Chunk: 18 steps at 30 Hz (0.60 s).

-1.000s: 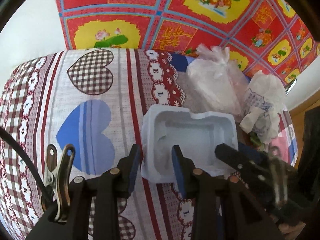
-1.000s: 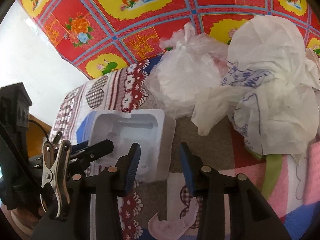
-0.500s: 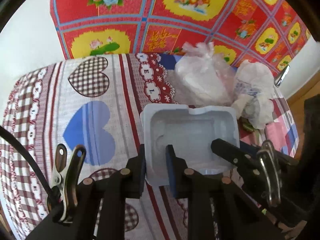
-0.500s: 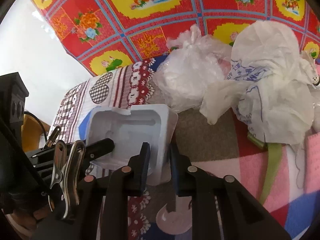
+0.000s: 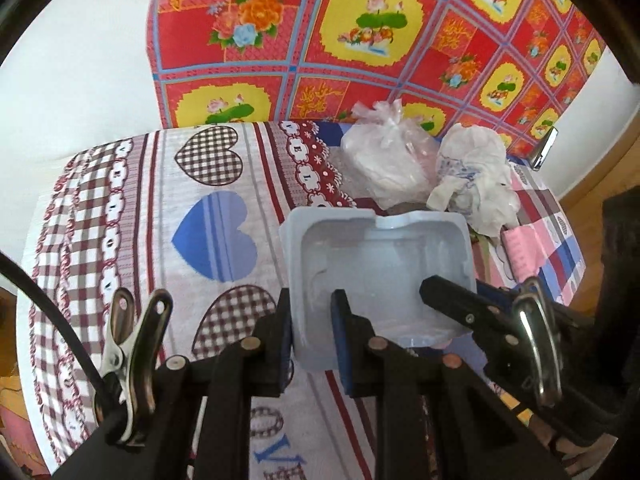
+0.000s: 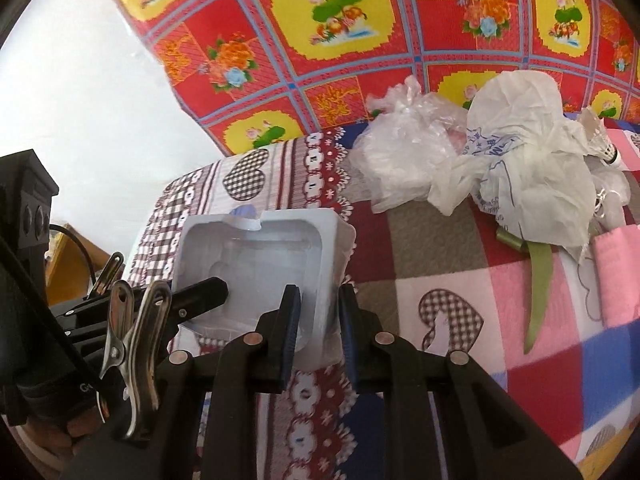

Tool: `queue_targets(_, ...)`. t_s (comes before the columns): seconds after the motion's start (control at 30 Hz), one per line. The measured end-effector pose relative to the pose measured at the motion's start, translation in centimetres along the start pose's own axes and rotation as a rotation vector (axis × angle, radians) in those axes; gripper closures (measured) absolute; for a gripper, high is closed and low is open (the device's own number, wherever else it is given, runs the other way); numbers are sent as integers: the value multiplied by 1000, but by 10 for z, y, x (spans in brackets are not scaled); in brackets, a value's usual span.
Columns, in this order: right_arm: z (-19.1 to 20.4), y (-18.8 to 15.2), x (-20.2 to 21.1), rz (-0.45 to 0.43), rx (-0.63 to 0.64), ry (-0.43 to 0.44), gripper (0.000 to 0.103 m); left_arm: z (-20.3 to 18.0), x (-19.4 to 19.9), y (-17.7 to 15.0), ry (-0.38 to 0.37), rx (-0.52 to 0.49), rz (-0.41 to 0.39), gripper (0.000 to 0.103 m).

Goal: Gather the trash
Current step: 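Lift the white tray in the left gripper and carry it toward the red bucket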

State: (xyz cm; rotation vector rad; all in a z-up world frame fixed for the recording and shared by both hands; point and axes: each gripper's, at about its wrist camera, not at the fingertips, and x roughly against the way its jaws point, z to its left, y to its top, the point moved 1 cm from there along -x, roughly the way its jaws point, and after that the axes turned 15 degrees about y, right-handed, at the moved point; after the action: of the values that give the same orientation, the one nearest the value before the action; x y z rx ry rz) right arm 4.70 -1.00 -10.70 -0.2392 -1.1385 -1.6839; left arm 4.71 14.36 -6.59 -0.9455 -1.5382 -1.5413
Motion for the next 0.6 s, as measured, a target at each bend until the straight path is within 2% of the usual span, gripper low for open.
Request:
queue_targets(0.3,21,-8,17,-3,39,17,82,0,25,-17,18,37,-17,84)
queue_targets(0.6,21,-21,37,7,66,46,82,-9,44,-38,38,80,-17,84)
